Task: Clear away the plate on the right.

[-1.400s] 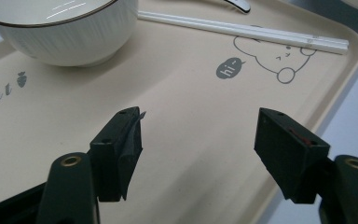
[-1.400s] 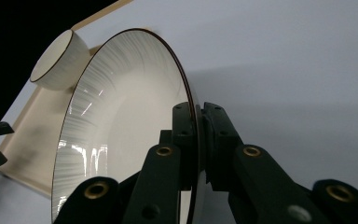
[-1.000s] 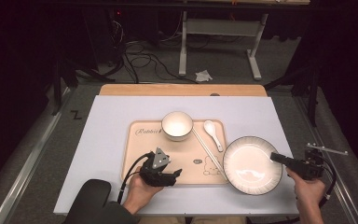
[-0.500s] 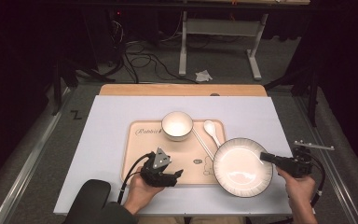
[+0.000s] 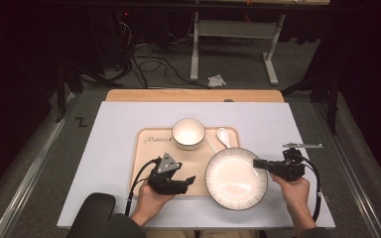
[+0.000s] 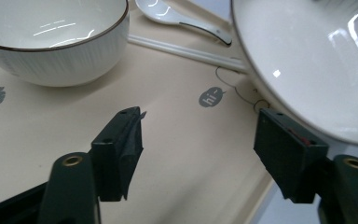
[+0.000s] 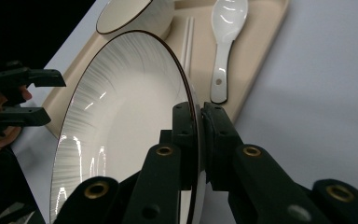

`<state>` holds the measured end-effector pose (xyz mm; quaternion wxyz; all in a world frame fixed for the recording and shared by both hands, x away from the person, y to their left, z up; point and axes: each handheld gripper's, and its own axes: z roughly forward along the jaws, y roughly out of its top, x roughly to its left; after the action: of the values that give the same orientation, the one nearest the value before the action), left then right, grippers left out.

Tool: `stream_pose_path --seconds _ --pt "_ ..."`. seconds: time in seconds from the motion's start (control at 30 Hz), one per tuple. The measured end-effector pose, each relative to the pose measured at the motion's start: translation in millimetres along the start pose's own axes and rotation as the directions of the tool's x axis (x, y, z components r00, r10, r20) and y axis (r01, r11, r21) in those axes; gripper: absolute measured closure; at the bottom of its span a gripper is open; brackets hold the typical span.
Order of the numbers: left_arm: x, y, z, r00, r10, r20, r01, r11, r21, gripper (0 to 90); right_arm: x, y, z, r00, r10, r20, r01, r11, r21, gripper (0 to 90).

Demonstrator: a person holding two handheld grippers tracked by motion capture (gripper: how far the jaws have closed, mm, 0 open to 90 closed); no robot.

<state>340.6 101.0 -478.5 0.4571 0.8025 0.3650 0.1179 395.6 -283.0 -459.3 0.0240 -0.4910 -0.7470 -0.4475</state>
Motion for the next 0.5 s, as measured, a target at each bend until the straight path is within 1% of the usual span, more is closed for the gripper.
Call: stream_pose_path --seconds 0.03,0.07,0.1,0.27,0.33,0.5 --pt "0.0 0.1 0.1 1.0000 -0.006 0.004 0.006 1.0000 0.002 34.3 1.9 1.2 3.7 0.9999 -0.011 -0.003 0.011 1.000 0.006 85.9" --pt "-0.3 0.2 0.2 1.0000 -0.006 0.000 0.006 1.0000 0.007 34.3 3.8 2.3 6.2 0.9999 -0.013 -0.004 0.013 1.000 0.010 85.9" --pt "-0.7 0.1 0.5 1.0000 -0.007 -0.005 0.007 0.9999 0.008 34.4 6.0 3.9 10.2 0.9996 -0.027 -0.011 0.028 1.000 0.014 86.0" --pt "-1.3 0.7 -0.1 0.9998 -0.019 -0.010 0.019 0.9997 0.018 34.6 13.8 12.2 26.4 0.9974 -0.050 -0.052 0.052 0.998 0.037 86.0" --pt "-1.0 0.7 1.3 0.9996 -0.028 0.005 0.028 0.9993 0.025 37.6 17.0 15.5 33.2 0.9964 -0.061 -0.059 0.063 0.997 0.047 85.9" --pt "-1.1 -0.4 12.6 0.9977 -0.068 0.008 0.067 0.9962 0.055 43.9 23.9 25.4 49.3 0.9921 -0.089 -0.088 0.096 0.993 0.068 85.9"
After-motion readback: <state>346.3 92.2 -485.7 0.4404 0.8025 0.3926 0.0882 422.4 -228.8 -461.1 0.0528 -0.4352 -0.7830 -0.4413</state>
